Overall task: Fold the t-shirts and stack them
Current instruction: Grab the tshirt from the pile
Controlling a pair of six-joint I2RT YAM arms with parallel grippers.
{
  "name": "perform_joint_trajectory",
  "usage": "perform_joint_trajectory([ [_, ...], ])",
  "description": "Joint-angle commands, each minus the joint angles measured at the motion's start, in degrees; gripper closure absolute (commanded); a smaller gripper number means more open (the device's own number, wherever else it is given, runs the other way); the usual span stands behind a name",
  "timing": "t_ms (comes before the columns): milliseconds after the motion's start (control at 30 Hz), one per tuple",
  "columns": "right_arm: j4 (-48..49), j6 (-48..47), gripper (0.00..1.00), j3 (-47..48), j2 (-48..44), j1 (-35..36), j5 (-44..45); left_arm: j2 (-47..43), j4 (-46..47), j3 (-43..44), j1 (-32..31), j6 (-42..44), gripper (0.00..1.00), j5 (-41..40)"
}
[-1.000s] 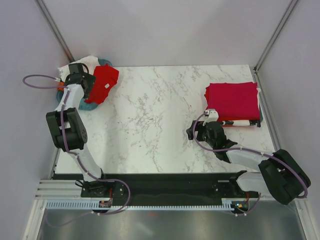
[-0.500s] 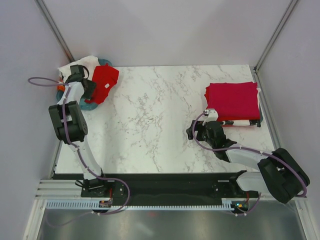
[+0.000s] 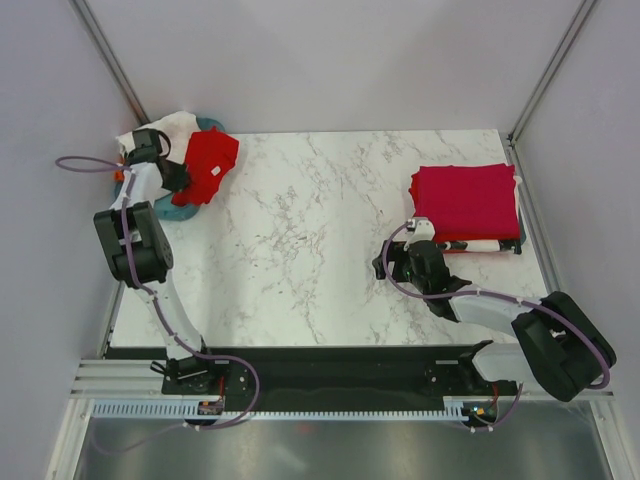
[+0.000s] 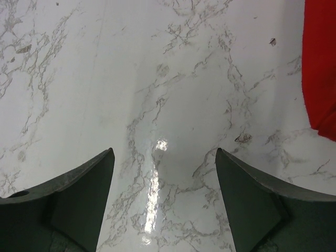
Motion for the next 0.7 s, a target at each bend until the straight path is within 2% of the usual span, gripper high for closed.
perform_joint_trajectory([
  [0,0.3,0.6,0.14,2.3,0.5,0.2,1.4,-4.4,-0.4,3.0,0.7,-0.9,0.98,5.3],
  [267,0.0,0.6,0.15,2.3,0.1,0.2,1.8,-16.3,-0.5,6.8,0.9,-2.3,0.98,6.4],
  [433,0.1,0.7,0.15,2.5,0.3,0.2,1.8,-23.7,-0.1,11.5,0.8,-6.0,0.98,13.6],
  [667,0.2,0.8,0.15,2.4,0.1,0.2,1.7,-34.6,8.6,15.7,-1.7,-14.3,0.98,24.0],
])
